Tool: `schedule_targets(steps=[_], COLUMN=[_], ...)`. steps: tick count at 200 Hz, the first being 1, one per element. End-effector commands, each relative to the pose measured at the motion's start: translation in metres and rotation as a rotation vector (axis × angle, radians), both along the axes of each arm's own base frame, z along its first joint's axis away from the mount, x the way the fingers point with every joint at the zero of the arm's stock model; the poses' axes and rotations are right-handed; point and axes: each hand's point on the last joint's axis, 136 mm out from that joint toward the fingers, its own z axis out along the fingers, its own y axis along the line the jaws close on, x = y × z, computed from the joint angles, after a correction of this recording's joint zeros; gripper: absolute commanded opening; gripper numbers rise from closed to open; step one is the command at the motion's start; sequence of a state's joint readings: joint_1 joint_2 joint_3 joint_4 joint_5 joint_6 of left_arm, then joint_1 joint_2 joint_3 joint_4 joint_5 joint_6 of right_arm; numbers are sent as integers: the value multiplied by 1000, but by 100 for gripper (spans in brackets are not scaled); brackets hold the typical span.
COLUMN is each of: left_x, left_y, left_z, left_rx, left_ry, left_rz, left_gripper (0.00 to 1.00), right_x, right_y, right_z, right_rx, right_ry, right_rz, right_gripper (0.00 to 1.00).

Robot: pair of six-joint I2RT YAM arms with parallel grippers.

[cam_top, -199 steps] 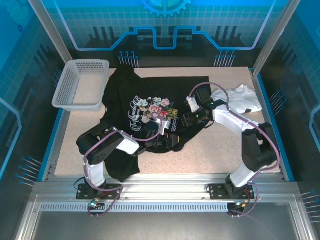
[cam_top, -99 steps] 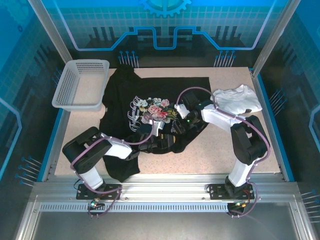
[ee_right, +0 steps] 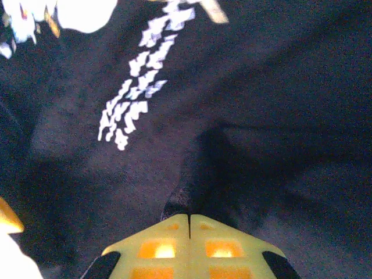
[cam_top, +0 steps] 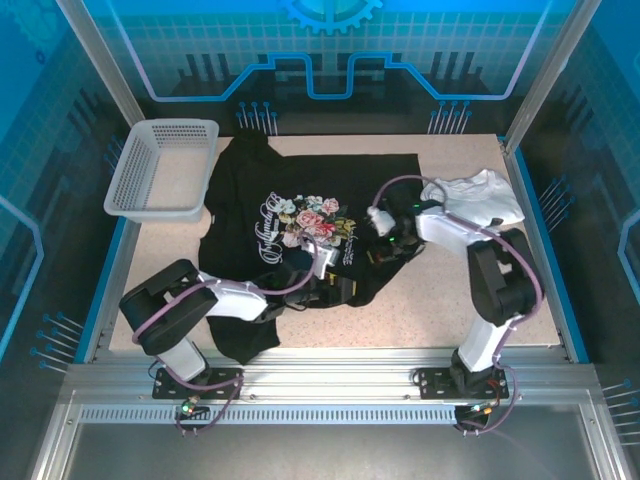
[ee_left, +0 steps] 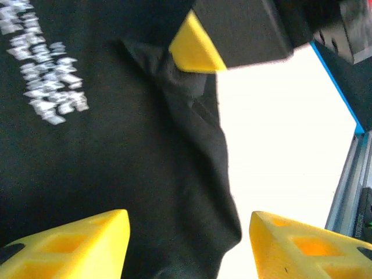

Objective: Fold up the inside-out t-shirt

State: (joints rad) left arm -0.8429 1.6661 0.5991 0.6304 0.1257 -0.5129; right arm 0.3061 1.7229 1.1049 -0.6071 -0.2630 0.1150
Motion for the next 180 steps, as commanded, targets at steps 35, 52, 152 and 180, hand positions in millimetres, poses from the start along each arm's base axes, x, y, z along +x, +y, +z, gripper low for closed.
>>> schedule_targets(steps=[35,52,152,180], left_x=[23,28,36,35], left_y=[-59,-69,-65,-61], left_z=[-6,-14,-32,-36], left_rx=[108,120,39,29], left_ry=[-156,-162,-64,-50], left_rz=[-124,-138,-165,-159], left_gripper=[57,55,0,0], right_x=[3,7,7,-2], right_y=[-30,-36,-65,-52], right_z=[22,23,5,12], right_rx=[371,422,-15,-139], right_ry=[121,129,5,-76], right_rz=[-297,-339,-311,-188], right_gripper=[2,2,32,42])
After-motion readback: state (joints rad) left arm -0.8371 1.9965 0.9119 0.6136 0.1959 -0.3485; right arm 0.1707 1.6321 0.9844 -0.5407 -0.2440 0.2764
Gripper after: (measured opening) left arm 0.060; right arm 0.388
